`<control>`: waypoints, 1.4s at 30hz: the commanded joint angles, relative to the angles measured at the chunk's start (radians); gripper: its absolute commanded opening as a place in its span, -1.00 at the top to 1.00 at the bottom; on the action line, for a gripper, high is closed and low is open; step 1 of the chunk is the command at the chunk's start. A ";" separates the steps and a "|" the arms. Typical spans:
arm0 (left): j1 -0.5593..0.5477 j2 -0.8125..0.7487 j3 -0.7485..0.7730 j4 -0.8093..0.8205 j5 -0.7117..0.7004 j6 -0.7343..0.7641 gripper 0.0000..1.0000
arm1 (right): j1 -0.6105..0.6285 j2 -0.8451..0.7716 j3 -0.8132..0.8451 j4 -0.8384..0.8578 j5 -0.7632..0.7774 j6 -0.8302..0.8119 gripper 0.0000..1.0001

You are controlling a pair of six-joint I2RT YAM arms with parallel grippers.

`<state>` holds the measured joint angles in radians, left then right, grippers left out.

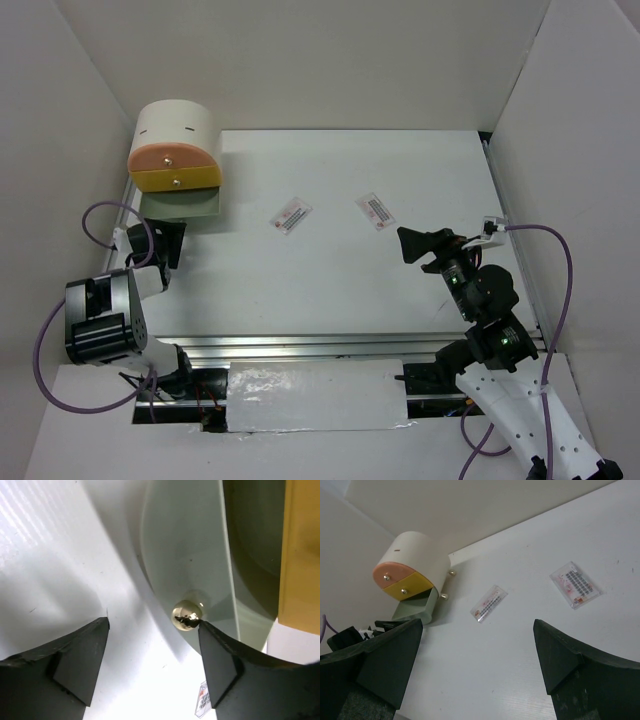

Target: Organize the makeup

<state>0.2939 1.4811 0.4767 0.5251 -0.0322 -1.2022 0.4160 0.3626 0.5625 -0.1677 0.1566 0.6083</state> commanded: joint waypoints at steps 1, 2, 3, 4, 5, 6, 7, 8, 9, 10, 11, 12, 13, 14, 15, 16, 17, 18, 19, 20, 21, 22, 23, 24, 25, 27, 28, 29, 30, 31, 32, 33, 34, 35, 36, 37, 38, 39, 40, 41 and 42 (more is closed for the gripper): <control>-0.009 -0.038 0.006 -0.086 -0.012 0.045 -0.71 | -0.006 -0.008 -0.007 0.046 -0.009 -0.005 -1.00; -0.010 -0.045 0.010 -0.106 -0.012 0.047 -0.74 | -0.008 -0.008 -0.007 0.045 -0.009 -0.004 -1.00; -0.016 -0.077 0.013 -0.120 -0.017 0.056 -0.75 | -0.006 -0.007 -0.007 0.045 -0.008 -0.004 -1.00; -0.033 -0.099 0.016 -0.135 -0.027 0.064 -0.76 | -0.006 -0.007 -0.007 0.045 -0.009 -0.004 -1.00; -0.045 -0.123 0.019 -0.181 -0.041 0.070 -0.78 | -0.006 -0.007 -0.009 0.045 -0.009 -0.002 -1.00; -0.059 -0.175 0.025 -0.201 -0.079 0.085 -0.81 | -0.008 -0.007 -0.007 0.046 -0.008 -0.004 -1.00; -0.080 -0.203 0.028 -0.218 -0.093 0.093 -0.81 | -0.006 -0.007 -0.007 0.045 -0.009 -0.004 -1.00; -0.088 -0.228 0.033 -0.261 -0.106 0.101 -0.82 | -0.006 -0.007 -0.007 0.046 -0.009 -0.004 -1.00; -0.110 -0.282 0.046 -0.281 -0.132 0.125 -0.83 | -0.006 -0.007 -0.009 0.046 -0.009 -0.004 -1.00; -0.124 -0.312 0.059 -0.304 -0.144 0.142 -0.84 | -0.008 -0.007 -0.009 0.048 -0.009 -0.005 -1.00; -0.143 -0.338 0.074 -0.329 -0.165 0.160 -0.85 | -0.006 -0.007 -0.010 0.048 -0.008 -0.004 -1.00; -0.203 -0.390 0.107 -0.371 -0.223 0.209 -0.89 | -0.006 -0.005 -0.009 0.046 -0.006 -0.004 -1.00; -0.241 -0.413 0.131 -0.387 -0.256 0.242 -0.95 | -0.006 -0.005 -0.009 0.046 -0.006 -0.005 -1.00; -0.339 -0.441 0.173 -0.392 -0.287 0.327 -0.98 | -0.006 -0.004 -0.009 0.048 -0.005 -0.005 -1.00; -0.384 -0.441 0.195 -0.358 -0.300 0.396 -0.99 | -0.006 -0.005 -0.010 0.048 -0.002 -0.005 -1.00; -0.428 -0.433 0.220 -0.324 -0.264 0.470 -0.99 | -0.008 -0.005 -0.010 0.048 -0.002 -0.005 -1.00; -0.461 -0.373 0.296 -0.303 -0.217 0.589 -0.99 | -0.006 -0.005 -0.010 0.050 0.000 -0.005 -1.00; -0.501 -0.322 0.354 -0.287 -0.148 0.643 -0.99 | -0.006 -0.004 -0.010 0.050 0.001 -0.005 -1.00; -0.510 -0.255 0.432 -0.354 0.008 0.689 -0.99 | -0.006 -0.005 -0.009 0.048 0.001 -0.007 -1.00; -0.515 -0.099 0.510 -0.411 0.065 0.720 -0.99 | -0.006 -0.005 -0.007 0.045 0.006 -0.008 -1.00; -0.532 -0.018 0.693 -0.491 0.112 0.774 -0.99 | -0.008 -0.008 -0.009 0.045 0.006 -0.010 -1.00; -0.548 0.063 0.780 -0.643 0.115 0.800 -0.99 | -0.006 -0.010 -0.012 0.046 0.009 -0.012 -1.00; -0.568 0.188 0.850 -0.690 0.086 0.828 -0.99 | -0.006 -0.011 -0.013 0.048 0.017 -0.012 -1.00; -0.614 0.233 0.955 -0.726 0.048 0.887 -0.99 | -0.006 -0.011 -0.015 0.046 0.018 -0.012 -1.00; -0.634 0.270 0.988 -0.732 0.037 0.920 -0.99 | -0.006 -0.013 -0.015 0.042 0.018 -0.013 -1.00; -0.673 0.372 1.075 -0.741 -0.035 0.989 -0.99 | -0.006 -0.017 -0.010 0.034 0.015 -0.016 -1.00; -0.680 0.442 1.114 -0.773 -0.047 1.013 -0.99 | -0.006 -0.020 -0.010 0.034 0.015 -0.018 -1.00; -0.684 0.477 1.151 -0.792 -0.055 1.035 -0.99 | -0.008 -0.024 -0.012 0.036 0.017 -0.016 -1.00; -0.685 0.507 1.218 -0.809 -0.064 1.070 -0.99 | -0.006 -0.030 -0.018 0.039 0.012 -0.019 -1.00; -0.685 0.534 1.250 -0.826 -0.069 1.095 -0.99 | -0.006 -0.030 -0.021 0.046 0.009 -0.018 -1.00; -0.685 0.577 1.292 -0.849 -0.066 1.116 -0.99 | -0.006 -0.030 -0.023 0.048 0.005 -0.019 -1.00; -0.685 0.593 1.307 -0.861 -0.064 1.150 -0.99 | -0.006 -0.028 -0.023 0.050 -0.002 -0.019 -1.00; -0.685 0.610 1.327 -0.876 -0.060 1.165 -0.99 | -0.006 -0.025 -0.021 0.048 -0.005 -0.019 -1.00; -0.685 0.639 1.356 -0.911 -0.052 1.190 -0.99 | -0.008 -0.022 -0.018 0.046 -0.011 -0.019 -1.00; -0.687 0.650 1.366 -0.927 -0.028 1.191 -0.99 | -0.006 -0.022 -0.019 0.046 -0.014 -0.021 -1.00; -0.687 0.660 1.373 -0.941 -0.018 1.220 -0.99 | -0.006 -0.022 -0.019 0.050 -0.018 -0.021 -1.00; -0.688 0.677 1.373 -0.953 -0.012 1.237 -0.99 | -0.006 -0.021 -0.019 0.051 -0.022 -0.021 -1.00; -0.688 0.685 1.373 -0.961 -0.005 1.241 -0.99 | -0.008 -0.021 -0.019 0.053 -0.023 -0.022 -1.00; -0.688 0.702 1.372 -0.968 0.009 1.244 -0.99 | -0.006 -0.019 -0.019 0.053 -0.029 -0.022 -1.00; -0.688 0.711 1.373 -0.979 0.023 1.251 -0.99 | -0.008 -0.019 -0.019 0.053 -0.029 -0.022 -1.00; -0.688 0.720 1.373 -1.003 0.081 1.253 -0.99 | -0.006 -0.017 -0.021 0.054 -0.029 -0.022 -1.00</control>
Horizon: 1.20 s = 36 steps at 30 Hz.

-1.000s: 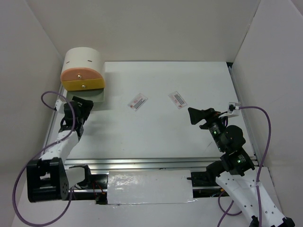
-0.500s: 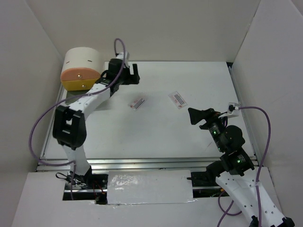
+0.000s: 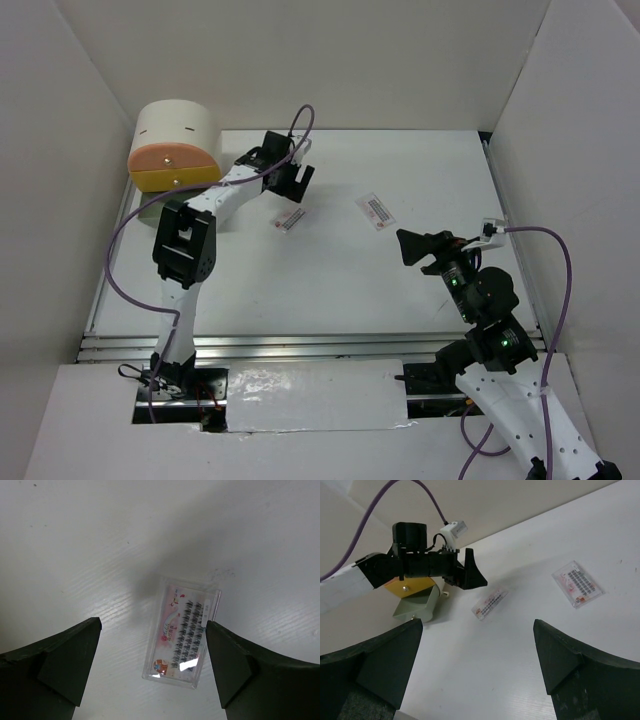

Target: Organize the makeup

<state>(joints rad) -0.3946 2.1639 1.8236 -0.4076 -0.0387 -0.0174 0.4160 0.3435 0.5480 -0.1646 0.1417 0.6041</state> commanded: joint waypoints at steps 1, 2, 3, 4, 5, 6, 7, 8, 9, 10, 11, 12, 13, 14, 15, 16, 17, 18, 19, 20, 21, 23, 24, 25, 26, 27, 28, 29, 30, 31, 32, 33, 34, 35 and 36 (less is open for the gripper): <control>-0.001 0.046 0.017 -0.077 0.108 0.069 -0.99 | -0.006 0.003 -0.008 0.054 -0.014 -0.018 -1.00; -0.009 0.047 0.005 -0.079 0.117 0.068 -0.99 | -0.006 0.006 -0.008 0.057 -0.016 -0.018 -1.00; -0.012 0.044 -0.012 -0.067 0.122 0.066 -0.99 | -0.006 0.008 -0.008 0.057 -0.019 -0.018 -1.00; -0.016 0.039 -0.030 -0.056 0.140 0.063 -0.99 | -0.006 0.012 -0.007 0.056 -0.019 -0.018 -1.00; -0.024 0.037 -0.061 -0.050 0.154 0.063 -0.99 | -0.006 0.015 -0.005 0.054 -0.021 -0.018 -1.00; -0.027 0.036 -0.075 -0.031 0.166 0.060 -0.99 | -0.006 0.017 -0.005 0.056 -0.021 -0.018 -1.00; -0.030 0.037 -0.086 -0.025 0.165 0.060 -0.99 | -0.006 0.017 -0.005 0.056 -0.022 -0.018 -1.00; -0.038 0.040 -0.101 -0.016 0.154 0.050 -0.99 | -0.006 0.015 -0.006 0.057 -0.025 -0.018 -1.00; -0.041 0.054 -0.101 -0.022 0.152 0.048 -0.99 | -0.006 0.015 -0.006 0.057 -0.025 -0.018 -1.00; -0.046 0.063 -0.090 -0.030 0.152 0.045 -0.99 | -0.006 0.014 -0.005 0.057 -0.025 -0.018 -1.00; -0.049 0.071 -0.086 -0.033 0.142 0.040 -0.99 | -0.006 0.014 -0.005 0.054 -0.024 -0.018 -1.00; -0.050 0.079 -0.084 -0.036 0.132 0.037 -0.99 | -0.008 0.012 -0.005 0.053 -0.022 -0.018 -1.00; -0.052 0.092 -0.078 -0.042 0.123 0.034 -0.99 | -0.006 0.011 -0.005 0.054 -0.022 -0.018 -1.00; -0.053 0.097 -0.078 -0.051 0.108 0.025 -0.99 | -0.006 0.006 -0.006 0.053 -0.021 -0.018 -1.00; -0.053 0.099 -0.079 -0.054 0.102 0.027 -0.97 | -0.008 0.005 -0.006 0.053 -0.019 -0.018 -1.00; -0.055 0.096 -0.090 -0.057 0.097 -0.014 -0.92 | -0.006 0.002 -0.006 0.051 -0.019 -0.018 -1.00; -0.058 0.088 -0.102 -0.051 0.085 -0.021 -0.81 | -0.006 -0.001 -0.008 0.053 -0.019 -0.018 -1.00; -0.061 0.079 -0.119 -0.040 0.074 -0.026 -0.77 | -0.006 -0.001 -0.007 0.051 -0.017 -0.018 -1.00; -0.067 0.057 -0.150 -0.031 0.063 -0.036 -0.74 | -0.006 -0.001 -0.006 0.050 -0.019 -0.018 -1.00; -0.070 0.048 -0.162 -0.019 0.059 -0.041 -0.69 | -0.006 -0.003 -0.006 0.051 -0.019 -0.018 -1.00; -0.073 0.040 -0.170 -0.020 0.062 -0.044 -0.64 | -0.008 -0.004 -0.006 0.050 -0.019 -0.018 -1.00; -0.085 0.013 -0.194 -0.014 0.068 -0.050 -0.38 | -0.006 -0.006 -0.008 0.050 -0.016 -0.017 -1.00; -0.090 0.004 -0.201 -0.007 0.068 -0.052 -0.25 | -0.006 -0.008 -0.008 0.051 -0.016 -0.017 -1.00; -0.101 -0.013 -0.211 -0.005 0.060 -0.058 -0.13 | -0.006 -0.008 -0.008 0.050 -0.016 -0.017 -1.00; -0.104 -0.021 -0.213 -0.007 0.056 -0.059 -0.02 | -0.006 -0.009 -0.008 0.048 -0.016 -0.017 -1.00; -0.107 -0.036 -0.210 -0.019 0.045 -0.065 -0.01 | -0.006 -0.009 -0.008 0.048 -0.016 -0.017 -1.00; -0.110 -0.047 -0.204 -0.023 0.043 -0.076 0.00 | -0.006 -0.009 -0.008 0.048 -0.014 -0.017 -1.00; -0.113 -0.064 -0.205 -0.026 0.043 -0.084 0.03 | -0.006 -0.008 -0.010 0.048 -0.014 -0.017 -1.00; -0.113 -0.116 -0.210 -0.023 0.040 -0.095 0.04 | -0.006 -0.009 -0.010 0.048 -0.014 -0.017 -1.00; -0.113 -0.143 -0.228 -0.010 -0.005 -0.114 0.04 | -0.006 -0.006 -0.010 0.050 -0.016 -0.017 -1.00; -0.113 -0.177 -0.237 -0.004 -0.029 -0.128 0.04 | -0.008 -0.006 -0.010 0.051 -0.017 -0.017 -1.00; -0.112 -0.240 -0.248 0.000 -0.053 -0.144 0.06 | -0.006 -0.006 -0.010 0.050 -0.016 -0.017 -1.00; -0.109 -0.268 -0.248 -0.011 -0.108 -0.177 0.11 | -0.006 -0.005 -0.008 0.050 -0.014 -0.017 -1.00; -0.104 -0.295 -0.247 -0.025 -0.150 -0.203 0.16 | -0.006 -0.006 -0.008 0.047 -0.016 -0.017 -1.00; -0.096 -0.341 -0.239 -0.061 -0.209 -0.229 0.20 | -0.006 -0.008 -0.008 0.048 -0.016 -0.017 -1.00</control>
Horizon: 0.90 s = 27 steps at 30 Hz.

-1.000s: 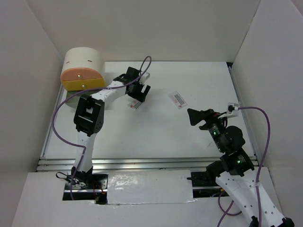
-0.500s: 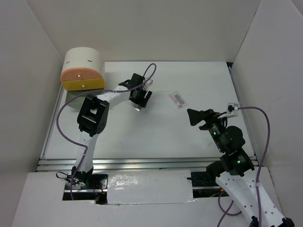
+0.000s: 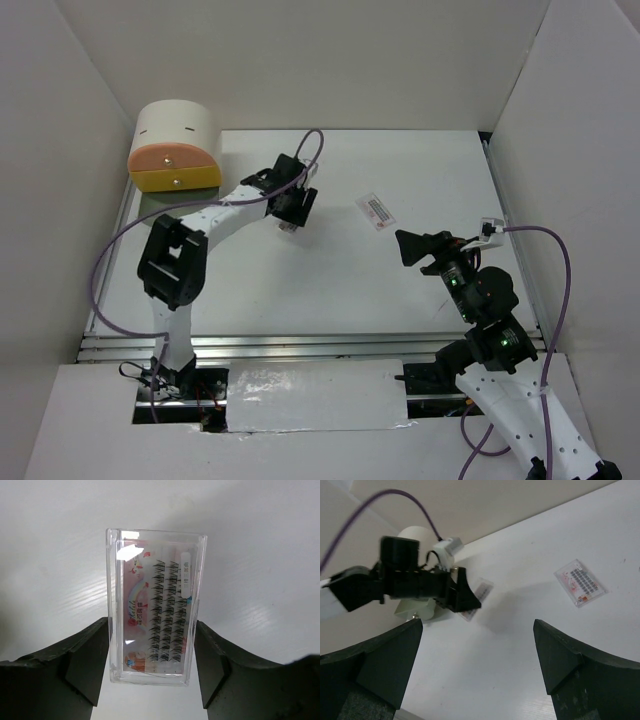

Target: Organize the makeup

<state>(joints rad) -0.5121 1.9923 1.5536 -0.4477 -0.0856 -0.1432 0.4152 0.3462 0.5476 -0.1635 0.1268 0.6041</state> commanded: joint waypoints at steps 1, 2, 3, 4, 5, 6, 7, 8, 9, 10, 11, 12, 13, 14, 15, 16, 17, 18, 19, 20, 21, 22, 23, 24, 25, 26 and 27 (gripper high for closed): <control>0.026 -0.190 0.033 -0.032 -0.199 -0.110 0.25 | -0.007 -0.012 -0.008 0.047 0.000 -0.017 -1.00; 0.029 -0.214 0.028 -0.040 -0.250 -0.122 0.30 | -0.007 -0.013 -0.008 0.047 0.000 -0.017 -1.00; 0.033 -0.257 0.022 -0.046 -0.297 -0.128 0.34 | -0.006 -0.013 -0.009 0.047 -0.003 -0.015 -1.00; 0.044 -0.276 0.023 -0.060 -0.334 -0.139 0.38 | -0.006 -0.013 -0.009 0.047 -0.004 -0.015 -1.00; 0.047 -0.294 0.023 -0.075 -0.421 -0.145 0.42 | -0.006 -0.013 -0.009 0.048 -0.006 -0.015 -1.00; 0.050 -0.325 0.029 -0.085 -0.465 -0.147 0.42 | -0.007 -0.013 -0.008 0.048 -0.007 -0.015 -1.00; 0.053 -0.337 0.036 -0.091 -0.503 -0.142 0.44 | -0.006 -0.013 -0.008 0.047 -0.007 -0.015 -1.00; 0.053 -0.349 0.042 -0.098 -0.591 -0.145 0.44 | -0.006 -0.015 -0.008 0.045 -0.007 -0.015 -1.00; 0.060 -0.374 0.043 -0.092 -0.626 -0.154 0.43 | -0.006 -0.018 -0.006 0.044 -0.010 -0.013 -1.00; 0.082 -0.386 0.042 -0.089 -0.655 -0.168 0.37 | -0.006 -0.021 -0.006 0.044 -0.012 -0.015 -1.00; 0.125 -0.421 0.021 -0.077 -0.686 -0.209 0.33 | -0.006 -0.029 -0.006 0.042 -0.012 -0.015 -1.00; 0.153 -0.441 0.005 -0.071 -0.680 -0.237 0.32 | -0.006 -0.032 -0.006 0.041 -0.012 -0.015 -1.00; 0.181 -0.460 -0.013 -0.065 -0.680 -0.274 0.31 | -0.006 -0.036 -0.006 0.038 -0.010 -0.015 -1.00; 0.211 -0.499 -0.044 -0.092 -0.678 -0.329 0.33 | -0.006 -0.042 -0.006 0.035 -0.007 -0.015 -1.00; 0.281 -0.522 -0.056 -0.124 -0.652 -0.464 0.36 | -0.006 -0.053 -0.009 0.035 -0.007 -0.015 -1.00; 0.311 -0.542 -0.078 -0.147 -0.629 -0.537 0.47 | -0.006 -0.058 -0.011 0.036 -0.009 -0.015 -1.00; 0.335 -0.590 -0.137 -0.170 -0.620 -0.694 0.49 | -0.007 -0.061 -0.014 0.039 -0.009 -0.013 -1.00; 0.355 -0.618 -0.180 -0.171 -0.594 -0.752 0.49 | -0.006 -0.061 -0.014 0.041 -0.010 -0.012 -1.00; 0.360 -0.644 -0.219 -0.163 -0.585 -0.807 0.49 | -0.007 -0.061 -0.015 0.042 -0.019 -0.013 -1.00; 0.360 -0.697 -0.292 -0.155 -0.582 -0.946 0.47 | -0.004 -0.056 -0.015 0.042 -0.021 -0.012 -1.00; 0.362 -0.728 -0.337 -0.122 -0.573 -0.999 0.43 | -0.006 -0.055 -0.014 0.042 -0.019 -0.012 -1.00; 0.365 -0.756 -0.378 -0.088 -0.562 -1.045 0.37 | -0.006 -0.053 -0.014 0.041 -0.019 -0.012 -1.00; 0.368 -0.812 -0.459 -0.054 -0.553 -1.143 0.33 | -0.004 -0.053 -0.015 0.042 -0.018 -0.012 -1.00; 0.374 -0.841 -0.507 -0.001 -0.522 -1.167 0.30 | -0.003 -0.053 -0.017 0.042 -0.015 -0.012 -1.00; 0.376 -0.866 -0.547 0.146 -0.507 -1.180 0.29 | -0.006 -0.052 -0.018 0.042 -0.015 -0.010 -1.00; 0.376 -0.901 -0.617 0.218 -0.494 -1.200 0.27 | -0.006 -0.050 -0.018 0.044 -0.013 -0.010 -1.00; 0.377 -0.912 -0.645 0.292 -0.484 -1.210 0.25 | -0.006 -0.049 -0.018 0.045 -0.015 -0.012 -1.00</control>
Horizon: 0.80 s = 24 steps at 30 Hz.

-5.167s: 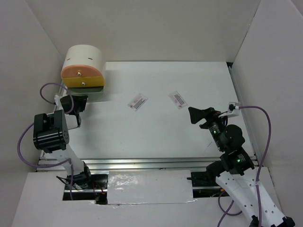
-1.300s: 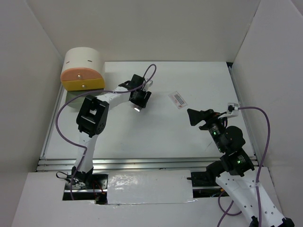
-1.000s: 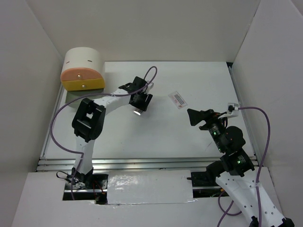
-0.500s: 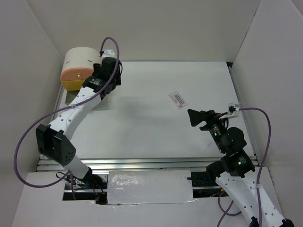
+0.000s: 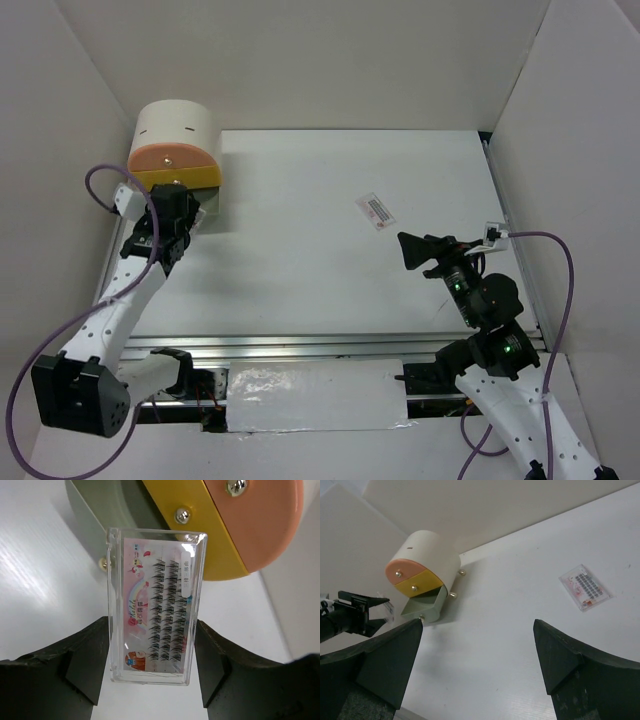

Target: Organize the makeup

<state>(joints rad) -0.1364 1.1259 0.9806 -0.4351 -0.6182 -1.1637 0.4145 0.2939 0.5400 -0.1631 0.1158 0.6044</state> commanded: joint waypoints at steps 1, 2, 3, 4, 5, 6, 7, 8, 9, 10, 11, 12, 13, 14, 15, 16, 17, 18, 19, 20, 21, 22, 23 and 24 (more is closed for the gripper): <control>0.004 -0.049 -0.100 0.345 0.049 -0.249 0.18 | -0.003 0.004 -0.011 0.045 -0.007 -0.012 -1.00; 0.007 -0.048 -0.108 0.351 0.043 -0.279 0.14 | -0.005 0.005 -0.011 0.046 -0.008 -0.012 -1.00; 0.014 -0.043 -0.115 0.363 0.041 -0.303 0.13 | -0.005 0.004 -0.011 0.045 -0.008 -0.012 -1.00; 0.020 -0.040 -0.125 0.404 0.049 -0.323 0.12 | -0.005 0.002 -0.011 0.045 -0.007 -0.012 -1.00; 0.023 -0.040 -0.153 0.447 0.051 -0.324 0.10 | -0.003 0.002 -0.011 0.043 -0.007 -0.012 -1.00; 0.027 -0.038 -0.169 0.497 0.048 -0.323 0.06 | -0.002 0.002 -0.009 0.043 -0.008 -0.012 -1.00; 0.029 -0.031 -0.183 0.524 0.035 -0.359 0.03 | -0.005 0.002 -0.009 0.042 -0.008 -0.012 -1.00; 0.038 -0.025 -0.187 0.530 0.034 -0.378 0.00 | -0.003 0.002 -0.009 0.043 -0.010 -0.012 -1.00; 0.047 -0.018 -0.194 0.547 0.040 -0.389 -0.02 | -0.005 0.002 -0.009 0.043 -0.010 -0.012 -1.00; 0.053 -0.005 -0.209 0.567 0.043 -0.405 -0.05 | -0.005 0.005 -0.011 0.043 -0.011 -0.011 -1.00; 0.066 0.003 -0.215 0.606 0.046 -0.412 -0.08 | -0.003 0.007 -0.011 0.045 -0.013 -0.011 -1.00; 0.073 0.011 -0.220 0.619 0.046 -0.418 -0.10 | -0.002 0.007 -0.011 0.045 -0.018 -0.012 -1.00; 0.078 0.026 -0.224 0.625 0.046 -0.436 -0.13 | -0.003 0.010 -0.011 0.046 -0.019 -0.012 -1.00; 0.089 0.035 -0.224 0.636 0.051 -0.439 -0.15 | -0.003 0.011 -0.011 0.046 -0.018 -0.011 -1.00; 0.093 0.043 -0.224 0.642 0.051 -0.438 -0.19 | -0.003 0.011 -0.011 0.048 -0.019 -0.011 -1.00; 0.098 0.061 -0.223 0.645 0.052 -0.442 -0.22 | -0.003 0.014 -0.011 0.050 -0.019 -0.011 -1.00; 0.104 0.069 -0.224 0.651 0.051 -0.439 -0.26 | -0.002 0.016 -0.011 0.050 -0.021 -0.009 -1.00; 0.107 0.078 -0.229 0.673 0.051 -0.436 -0.35 | -0.003 0.017 -0.011 0.048 -0.021 -0.011 -1.00; 0.112 0.100 -0.240 0.688 0.054 -0.436 -0.39 | -0.003 0.019 -0.009 0.048 -0.022 -0.011 -1.00; 0.130 0.110 -0.247 0.705 0.083 -0.433 -0.42 | -0.003 0.019 -0.009 0.047 -0.022 -0.011 -1.00; 0.133 0.121 -0.259 0.781 0.098 -0.426 -0.43 | -0.003 0.019 -0.009 0.046 -0.025 -0.011 -1.00; 0.139 0.145 -0.281 0.821 0.113 -0.407 -0.41 | -0.003 0.019 -0.011 0.050 -0.027 -0.011 -1.00; 0.167 0.156 -0.281 0.837 0.127 -0.410 -0.41 | -0.003 0.017 -0.011 0.050 -0.030 -0.011 -1.00; 0.172 0.178 -0.280 0.851 0.138 -0.410 -0.44 | -0.003 0.019 -0.012 0.051 -0.031 -0.009 -1.00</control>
<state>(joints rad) 0.0032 1.2663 0.7116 0.2687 -0.5163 -1.5753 0.4145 0.3073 0.5323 -0.1623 0.1005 0.6044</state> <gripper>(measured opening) 0.738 0.999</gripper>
